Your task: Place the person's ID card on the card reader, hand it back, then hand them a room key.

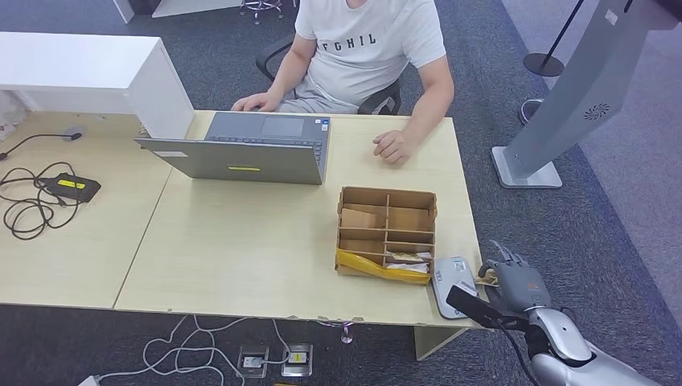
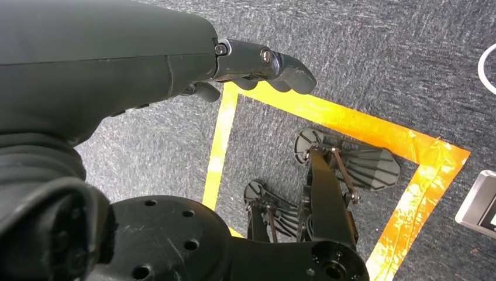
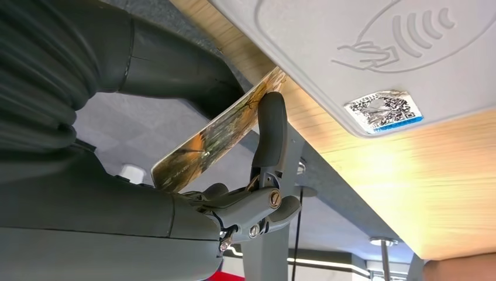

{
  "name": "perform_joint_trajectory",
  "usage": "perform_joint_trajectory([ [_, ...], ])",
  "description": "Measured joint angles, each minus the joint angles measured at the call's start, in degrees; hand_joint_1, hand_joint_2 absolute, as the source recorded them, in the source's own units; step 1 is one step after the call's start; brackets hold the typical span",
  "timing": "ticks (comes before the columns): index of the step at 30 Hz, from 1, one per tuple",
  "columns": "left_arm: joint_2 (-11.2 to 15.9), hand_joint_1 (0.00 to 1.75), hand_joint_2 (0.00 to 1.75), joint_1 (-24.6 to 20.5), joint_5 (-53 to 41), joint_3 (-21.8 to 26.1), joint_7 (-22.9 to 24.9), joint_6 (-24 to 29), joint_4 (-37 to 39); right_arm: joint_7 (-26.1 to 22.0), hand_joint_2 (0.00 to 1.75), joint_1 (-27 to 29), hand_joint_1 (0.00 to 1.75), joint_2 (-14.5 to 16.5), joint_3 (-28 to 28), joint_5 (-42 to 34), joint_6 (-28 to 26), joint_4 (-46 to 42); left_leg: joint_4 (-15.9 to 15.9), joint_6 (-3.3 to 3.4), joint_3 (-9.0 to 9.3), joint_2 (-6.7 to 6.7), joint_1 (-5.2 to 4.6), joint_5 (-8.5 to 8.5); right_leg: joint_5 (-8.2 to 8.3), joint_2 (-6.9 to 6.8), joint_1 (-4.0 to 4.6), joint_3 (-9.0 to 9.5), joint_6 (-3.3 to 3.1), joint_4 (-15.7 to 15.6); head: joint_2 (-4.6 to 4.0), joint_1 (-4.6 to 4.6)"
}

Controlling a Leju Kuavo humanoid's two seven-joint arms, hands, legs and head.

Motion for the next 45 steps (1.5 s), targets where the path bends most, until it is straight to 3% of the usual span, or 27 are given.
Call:
perform_joint_trajectory([
  [7,-0.01,0.0,0.0,-0.01,0.48,-0.98,-0.01,0.25,0.0,-0.12,1.75,0.15,1.75,0.76,-2.03,3.38,-0.83,2.1,0.0,0.01,0.0,-0.01,-0.02,0.02,0.07,0.01,-0.01,0.01,0.1,0.0,0.0,-0.01],
  [15,-0.02,0.0,0.0,-0.07,0.96,-1.47,0.0,0.35,0.0,3.84,1.75,-2.21,1.75,-0.58,-5.23,9.79,-2.21,2.76,0.01,0.02,-0.02,-0.02,-0.1,0.02,0.14,0.02,-0.07,-0.01,0.14,0.0,0.0,-0.01],
  [19,-0.02,0.0,0.0,-0.08,1.08,-1.93,-0.01,0.27,0.0,6.66,1.75,-6.04,1.75,-2.3,-7.09,14.21,-1.69,2.08,0.01,0.03,-0.03,0.0,-0.15,0.03,0.17,0.06,-0.09,-0.02,0.13,0.01,0.0,-0.01],
  [26,-0.02,0.0,0.0,-0.35,1.09,-2.78,-0.01,-0.15,0.0,8.44,1.75,-17.98,1.75,-4.43,-9.46,18.87,3.53,-1.85,-0.02,0.07,-0.02,0.05,-0.15,0.06,0.22,0.1,-0.11,-0.07,0.12,0.01,0.0,-0.01],
  [34,-0.02,0.0,0.0,-0.48,1.03,-3.43,-0.01,-0.52,0.0,8.51,1.75,-21.79,1.75,-4.32,-9.62,19.62,3.89,-3.91,-0.04,0.07,-0.06,-0.01,-0.18,0.06,0.21,0.03,-0.11,-0.02,0.12,-0.01,0.0,-0.01],
  [39,0.05,0.0,0.0,-0.72,0.58,-4.25,0.0,-1.07,0.0,5.26,1.75,-25.0,1.75,-1.47,-8.46,19.66,4.97,-4.32,-0.1,0.06,-0.06,0.01,-0.13,0.07,0.21,0.03,0.0,0.06,0.11,0.0,0.0,-0.01],
  [45,0.01,0.0,0.0,-1.15,0.22,-5.43,0.06,-1.17,0.0,-0.93,1.75,-26.37,1.75,8.91,-5.95,18.64,3.78,-1.28,-0.16,0.03,-0.04,-0.05,-0.04,0.13,0.2,-0.05,0.04,-0.01,0.1,0.0,0.0,-0.02],
])
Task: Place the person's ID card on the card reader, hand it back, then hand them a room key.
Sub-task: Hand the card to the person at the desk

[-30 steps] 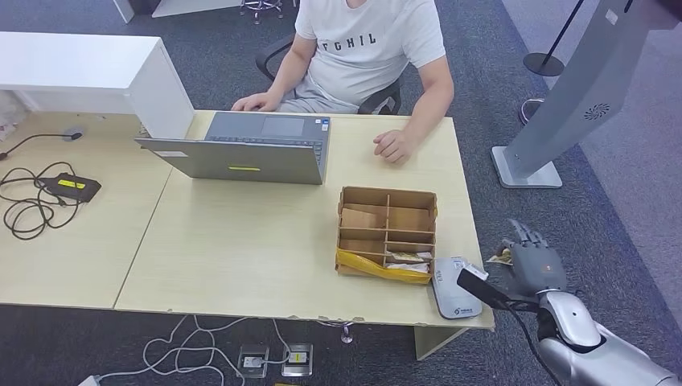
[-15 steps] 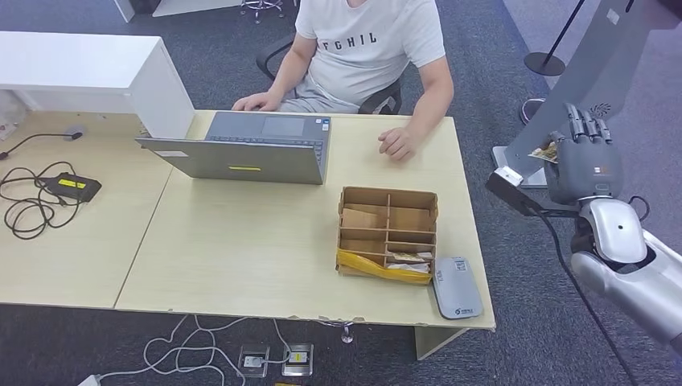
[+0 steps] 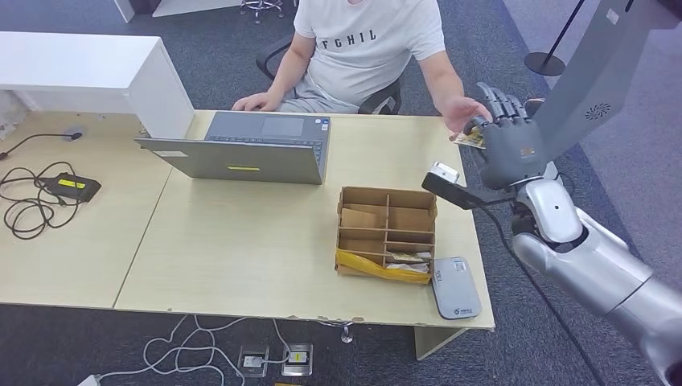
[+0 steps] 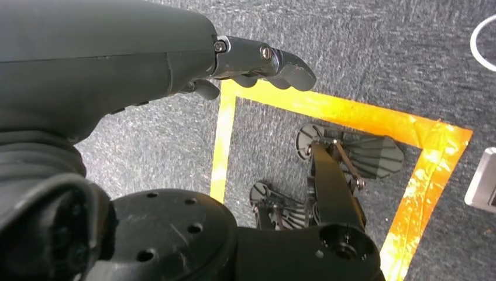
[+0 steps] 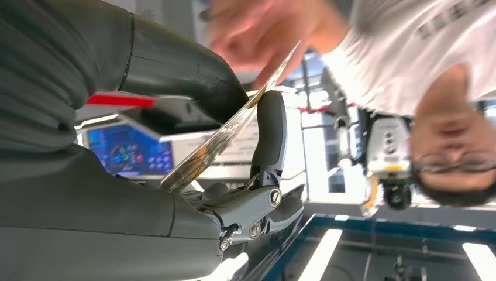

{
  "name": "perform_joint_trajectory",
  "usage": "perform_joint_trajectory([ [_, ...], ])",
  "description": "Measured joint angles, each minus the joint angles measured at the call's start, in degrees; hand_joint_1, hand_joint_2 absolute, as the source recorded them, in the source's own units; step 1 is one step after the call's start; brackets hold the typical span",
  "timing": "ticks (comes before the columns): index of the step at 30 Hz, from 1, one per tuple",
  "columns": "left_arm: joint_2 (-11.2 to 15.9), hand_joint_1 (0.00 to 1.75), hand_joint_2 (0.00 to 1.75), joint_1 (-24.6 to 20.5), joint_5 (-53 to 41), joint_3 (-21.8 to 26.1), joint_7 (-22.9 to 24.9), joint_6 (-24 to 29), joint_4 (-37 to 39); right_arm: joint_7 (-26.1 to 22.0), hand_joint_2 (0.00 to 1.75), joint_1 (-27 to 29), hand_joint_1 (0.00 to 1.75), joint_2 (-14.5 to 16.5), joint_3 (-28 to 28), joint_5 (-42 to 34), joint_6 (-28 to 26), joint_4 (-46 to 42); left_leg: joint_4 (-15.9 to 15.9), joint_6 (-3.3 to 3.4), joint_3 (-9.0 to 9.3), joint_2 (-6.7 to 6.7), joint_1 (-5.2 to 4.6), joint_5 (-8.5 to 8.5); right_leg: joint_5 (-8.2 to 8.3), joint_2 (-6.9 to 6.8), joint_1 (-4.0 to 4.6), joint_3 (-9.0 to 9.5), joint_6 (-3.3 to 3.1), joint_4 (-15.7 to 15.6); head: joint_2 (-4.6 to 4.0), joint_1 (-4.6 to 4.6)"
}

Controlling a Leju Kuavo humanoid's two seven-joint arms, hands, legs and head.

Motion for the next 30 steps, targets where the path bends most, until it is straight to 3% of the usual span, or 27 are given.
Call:
perform_joint_trajectory([
  [5,-0.04,0.0,0.0,-0.05,0.05,-0.71,1.19,0.98,0.0,-2.72,1.75,0.11,1.75,6.43,1.88,-0.78,-0.12,3.8,-0.01,0.01,-0.03,-0.02,-0.01,0.0,-0.01,-0.01,-0.01,0.0,-0.01,-0.06,0.0,0.01],
  [11,-0.03,0.0,0.0,-0.03,0.33,-1.25,1.92,1.41,0.0,-4.07,1.75,0.17,1.75,10.45,2.85,-1.16,-0.06,7.06,-0.02,0.01,-0.03,-0.02,0.0,0.0,-0.01,-0.01,-0.01,0.0,-0.01,-0.13,0.0,0.02],
  [20,-0.03,0.0,0.0,-0.03,0.49,-1.62,1.58,1.39,0.0,-4.91,1.75,0.18,1.75,13.01,3.11,-1.59,0.05,10.53,-0.02,0.01,-0.02,-0.02,0.0,0.0,0.0,-0.01,-0.02,0.0,-0.01,-0.13,0.0,0.02],
  [30,0.04,0.0,0.0,-0.01,0.8,-1.68,1.27,1.4,0.0,-5.0,1.75,0.22,1.75,13.4,2.98,0.03,1.05,13.94,-0.01,0.01,-0.02,-0.01,0.0,0.0,0.0,0.0,-0.03,-0.01,-0.01,-0.15,0.0,0.01],
])
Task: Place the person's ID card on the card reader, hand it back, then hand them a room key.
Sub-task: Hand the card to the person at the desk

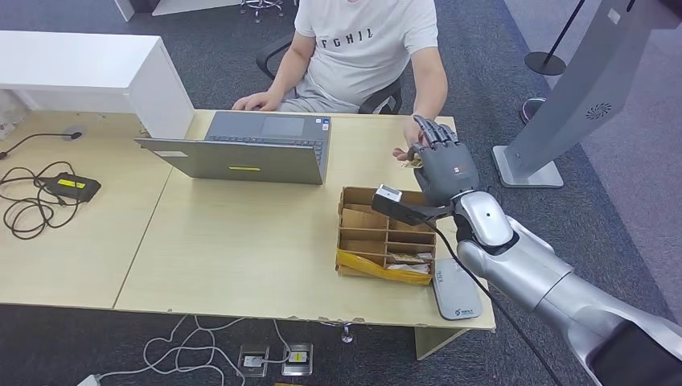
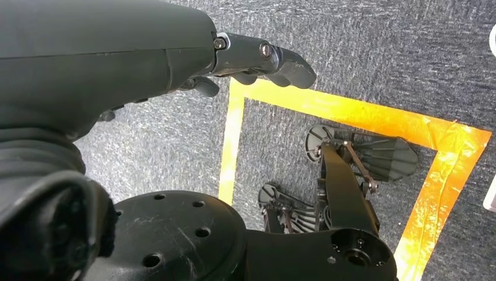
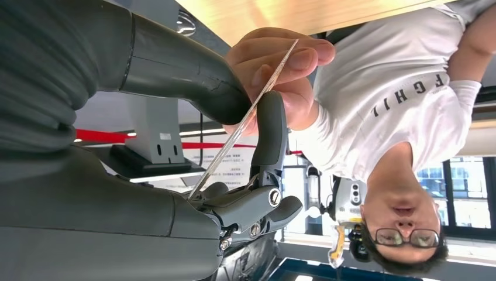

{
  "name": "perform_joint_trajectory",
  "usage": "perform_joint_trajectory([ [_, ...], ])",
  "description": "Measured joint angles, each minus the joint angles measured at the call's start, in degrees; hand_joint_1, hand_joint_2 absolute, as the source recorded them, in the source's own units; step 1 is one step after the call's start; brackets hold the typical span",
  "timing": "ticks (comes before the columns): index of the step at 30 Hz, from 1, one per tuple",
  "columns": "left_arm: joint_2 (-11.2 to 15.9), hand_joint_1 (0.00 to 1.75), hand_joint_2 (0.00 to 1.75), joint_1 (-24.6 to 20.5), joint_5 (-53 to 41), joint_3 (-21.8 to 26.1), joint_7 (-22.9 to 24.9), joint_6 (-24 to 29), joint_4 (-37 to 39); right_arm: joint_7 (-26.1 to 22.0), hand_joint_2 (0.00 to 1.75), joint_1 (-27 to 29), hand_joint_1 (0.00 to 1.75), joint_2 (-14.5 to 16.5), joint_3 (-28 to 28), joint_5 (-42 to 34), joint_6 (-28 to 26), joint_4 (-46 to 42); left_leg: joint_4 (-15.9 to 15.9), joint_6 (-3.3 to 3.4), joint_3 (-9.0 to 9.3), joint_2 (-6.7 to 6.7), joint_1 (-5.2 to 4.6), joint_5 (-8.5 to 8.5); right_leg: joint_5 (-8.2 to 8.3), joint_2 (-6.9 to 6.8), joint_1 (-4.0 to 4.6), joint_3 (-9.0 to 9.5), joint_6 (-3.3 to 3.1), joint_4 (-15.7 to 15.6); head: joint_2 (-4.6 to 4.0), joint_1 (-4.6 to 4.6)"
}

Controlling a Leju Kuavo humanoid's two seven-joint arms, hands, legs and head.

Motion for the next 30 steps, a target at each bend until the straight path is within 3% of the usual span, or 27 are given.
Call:
perform_joint_trajectory([
  [3,0.04,0.0,0.0,0.0,0.02,-0.01,0.0,-0.02,0.0,0.19,1.75,-0.01,1.73,0.0,-0.02,0.49,0.63,0.38,0.0,0.0,0.0,0.0,0.0,0.0,0.0,0.01,0.0,-0.01,0.0,0.0,0.0,0.0],
  [7,0.04,0.0,0.0,0.01,0.04,-0.03,0.0,-0.04,0.0,0.43,1.75,-0.02,0.05,0.0,-0.01,1.34,0.97,0.72,-0.01,0.0,0.0,0.01,0.0,0.0,0.0,0.01,0.0,-0.01,0.0,0.0,0.0,0.0],
  [25,0.01,0.0,0.0,0.11,1.14,-0.36,0.02,-0.15,0.0,1.48,1.75,-0.05,0.0,-0.05,0.0,-0.99,-0.39,0.53,-0.01,0.0,0.01,0.02,0.0,0.0,0.01,0.02,0.0,-0.01,0.0,0.0,0.0,0.0],
  [30,-0.02,0.0,0.0,0.2,2.0,-0.38,0.1,0.13,0.0,3.95,1.75,-0.06,0.0,-1.5,-0.1,-5.68,-0.96,-3.05,0.0,0.0,0.02,0.03,0.01,0.0,0.01,0.04,-0.02,-0.05,0.0,-0.01,0.0,0.01],
])
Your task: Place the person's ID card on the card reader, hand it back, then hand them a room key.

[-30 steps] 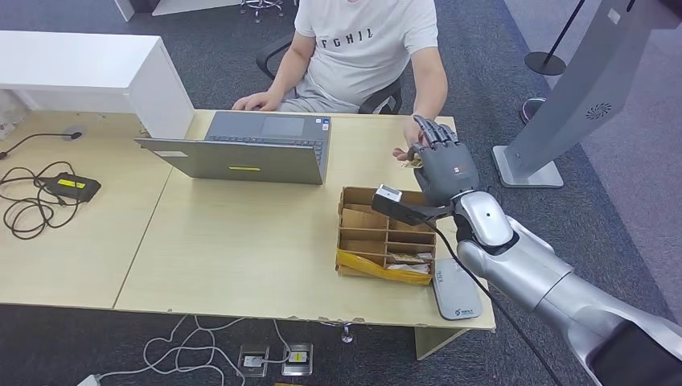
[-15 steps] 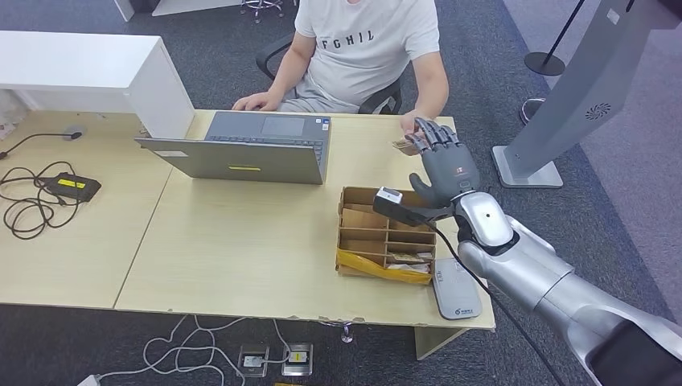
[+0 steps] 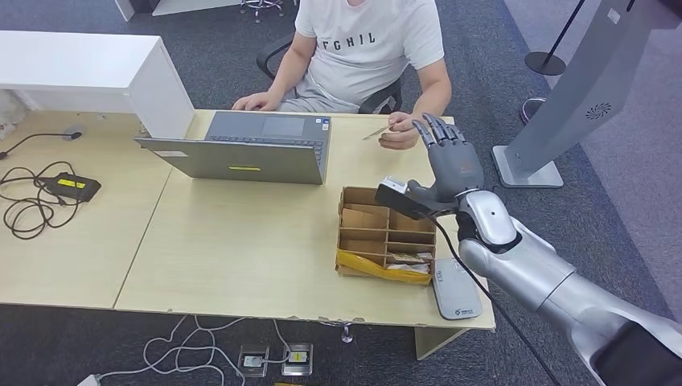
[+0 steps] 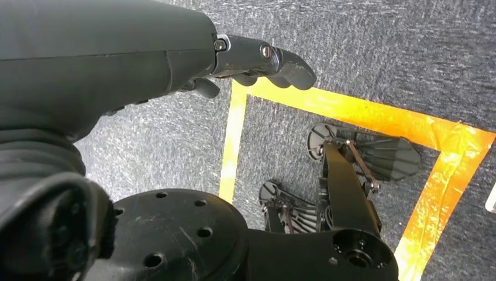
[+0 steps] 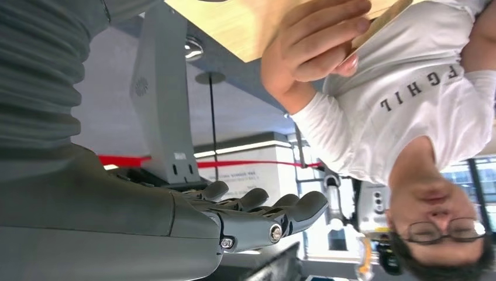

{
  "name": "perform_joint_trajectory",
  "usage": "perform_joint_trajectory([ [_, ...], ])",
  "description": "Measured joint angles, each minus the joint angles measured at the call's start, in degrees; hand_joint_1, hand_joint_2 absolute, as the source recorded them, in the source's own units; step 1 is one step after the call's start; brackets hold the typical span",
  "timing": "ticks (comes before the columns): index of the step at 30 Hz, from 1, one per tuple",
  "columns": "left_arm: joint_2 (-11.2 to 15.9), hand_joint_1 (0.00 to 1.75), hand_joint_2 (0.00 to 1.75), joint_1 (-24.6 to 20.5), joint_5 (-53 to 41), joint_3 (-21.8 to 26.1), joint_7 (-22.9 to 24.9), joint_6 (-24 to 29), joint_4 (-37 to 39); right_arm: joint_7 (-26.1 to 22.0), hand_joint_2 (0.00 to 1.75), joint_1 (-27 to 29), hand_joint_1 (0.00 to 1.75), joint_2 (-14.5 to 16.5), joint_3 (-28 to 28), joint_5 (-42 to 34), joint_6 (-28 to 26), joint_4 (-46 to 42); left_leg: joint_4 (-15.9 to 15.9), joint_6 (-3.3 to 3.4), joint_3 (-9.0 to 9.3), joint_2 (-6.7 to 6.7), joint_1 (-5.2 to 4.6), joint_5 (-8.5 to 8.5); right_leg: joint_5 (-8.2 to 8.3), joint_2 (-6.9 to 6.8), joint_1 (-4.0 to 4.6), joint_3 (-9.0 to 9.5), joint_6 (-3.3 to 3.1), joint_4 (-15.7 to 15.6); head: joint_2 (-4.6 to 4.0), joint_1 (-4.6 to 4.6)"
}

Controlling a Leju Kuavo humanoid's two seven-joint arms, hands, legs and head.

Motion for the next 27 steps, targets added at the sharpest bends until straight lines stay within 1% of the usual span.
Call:
perform_joint_trajectory([
  [5,-0.02,0.0,0.0,0.13,0.88,0.0,1.1,0.7,0.0,6.18,1.75,0.08,0.0,-4.03,-1.24,-6.97,-0.25,-8.34,0.0,0.0,0.0,0.04,-0.01,0.0,0.0,0.04,-0.02,-0.02,0.0,-0.02,0.0,0.0],
  [12,-0.37,0.0,0.0,0.18,1.78,0.0,1.13,1.28,0.0,11.19,1.75,0.66,0.0,-9.09,-2.99,-9.72,-2.19,-19.5,0.0,0.0,0.01,0.08,0.01,0.0,0.0,0.05,-0.02,-0.02,0.0,-0.03,0.0,-0.01],
  [15,-0.6,0.0,0.0,0.18,2.05,0.0,1.1,1.85,0.0,14.04,1.75,1.34,0.0,-11.33,-3.53,-8.71,-2.3,-24.1,0.0,0.01,0.01,0.08,0.01,-0.01,0.0,0.07,-0.02,-0.03,0.0,-0.05,0.0,-0.01],
  [19,-0.84,0.0,0.0,0.18,2.23,0.0,1.1,2.42,0.0,17.68,1.75,2.73,0.0,-14.51,-3.96,-5.43,-1.81,-29.71,0.0,0.02,0.01,0.09,0.01,-0.02,0.0,0.07,-0.02,-0.01,0.0,-0.11,0.0,-0.01],
  [23,-1.0,0.0,0.0,0.15,2.42,0.0,1.1,2.74,0.0,19.52,1.75,4.46,0.0,-16.93,-4.07,-2.48,-1.0,-34.06,0.0,0.03,0.01,0.09,0.01,-0.03,0.0,0.07,-0.01,0.0,0.0,-0.13,0.0,-0.01],
  [27,-1.13,0.0,0.0,0.14,2.48,0.0,1.1,2.81,0.0,20.56,1.75,6.31,0.0,-18.46,-4.26,-0.61,-0.81,-37.12,0.0,0.03,0.01,0.09,0.01,-0.03,0.0,0.07,-0.01,0.01,0.0,-0.13,0.0,-0.01],
])
